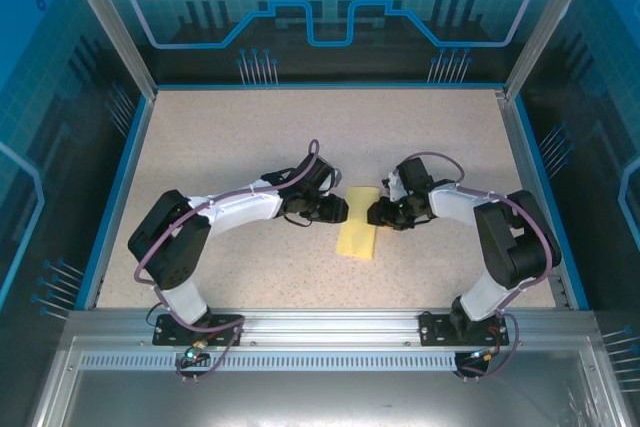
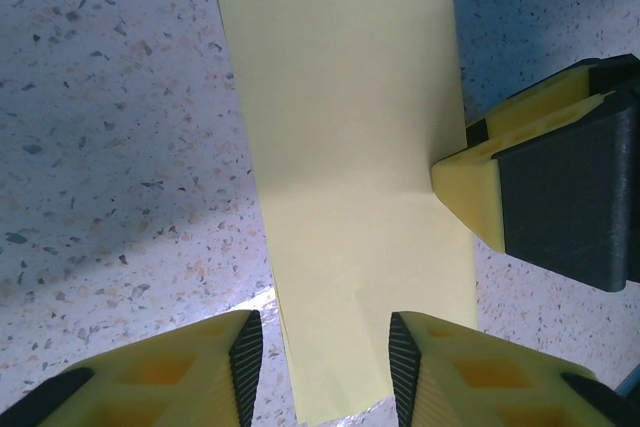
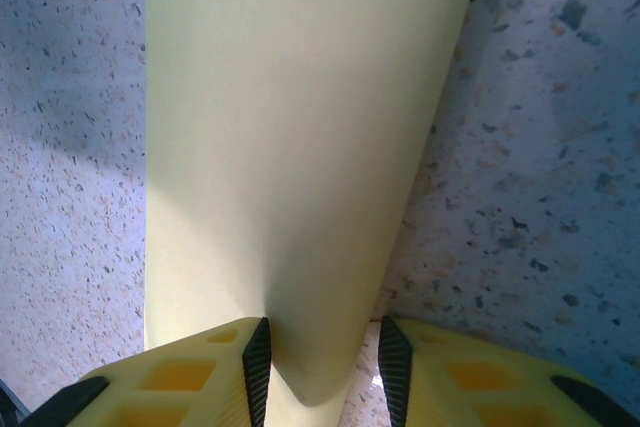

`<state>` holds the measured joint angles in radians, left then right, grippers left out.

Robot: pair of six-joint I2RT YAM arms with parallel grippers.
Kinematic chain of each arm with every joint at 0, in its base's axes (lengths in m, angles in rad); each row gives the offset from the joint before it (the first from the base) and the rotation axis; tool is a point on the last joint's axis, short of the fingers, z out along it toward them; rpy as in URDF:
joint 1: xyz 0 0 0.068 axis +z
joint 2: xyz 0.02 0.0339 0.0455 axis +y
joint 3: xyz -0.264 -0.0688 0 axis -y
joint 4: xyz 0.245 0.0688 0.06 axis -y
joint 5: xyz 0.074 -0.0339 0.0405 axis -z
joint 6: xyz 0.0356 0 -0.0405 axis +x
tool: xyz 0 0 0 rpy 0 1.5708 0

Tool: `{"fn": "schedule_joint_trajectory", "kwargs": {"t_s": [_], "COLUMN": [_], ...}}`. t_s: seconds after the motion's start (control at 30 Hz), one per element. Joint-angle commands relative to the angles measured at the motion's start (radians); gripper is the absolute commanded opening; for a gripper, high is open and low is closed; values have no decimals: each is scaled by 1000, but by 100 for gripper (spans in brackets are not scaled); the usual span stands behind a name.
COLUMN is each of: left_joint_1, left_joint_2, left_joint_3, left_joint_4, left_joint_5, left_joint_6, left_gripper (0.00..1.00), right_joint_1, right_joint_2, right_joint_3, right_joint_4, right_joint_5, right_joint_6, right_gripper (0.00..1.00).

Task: Fold a paper plane with a square sheet of paper (pick it up from the middle)
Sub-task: Hold the square sheet of paper at the center of the table.

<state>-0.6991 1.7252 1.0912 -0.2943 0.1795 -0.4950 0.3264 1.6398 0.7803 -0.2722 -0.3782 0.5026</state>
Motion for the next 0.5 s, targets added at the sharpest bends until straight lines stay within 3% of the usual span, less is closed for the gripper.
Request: {"fn": "schedule_joint_trajectory", "kwargs": {"t_s": [0.0,0.47], "left_joint_1": [5,15], "left_joint_2": [18,4], "left_joint_3": [-2,-7], "left_joint_4": [8,20], "left_joint_5": [25,20], "left_joint_6": [-2,-20], "left_gripper": [41,42], "right_joint_1": [-4,8], "right_joint_2": [-8,1], "right_joint_3": [-16,-15], "right_joint_4": [-15,-30], "right_joint_5": [12,38], "right_joint_6": [14,24], "right_gripper": [38,38]}}
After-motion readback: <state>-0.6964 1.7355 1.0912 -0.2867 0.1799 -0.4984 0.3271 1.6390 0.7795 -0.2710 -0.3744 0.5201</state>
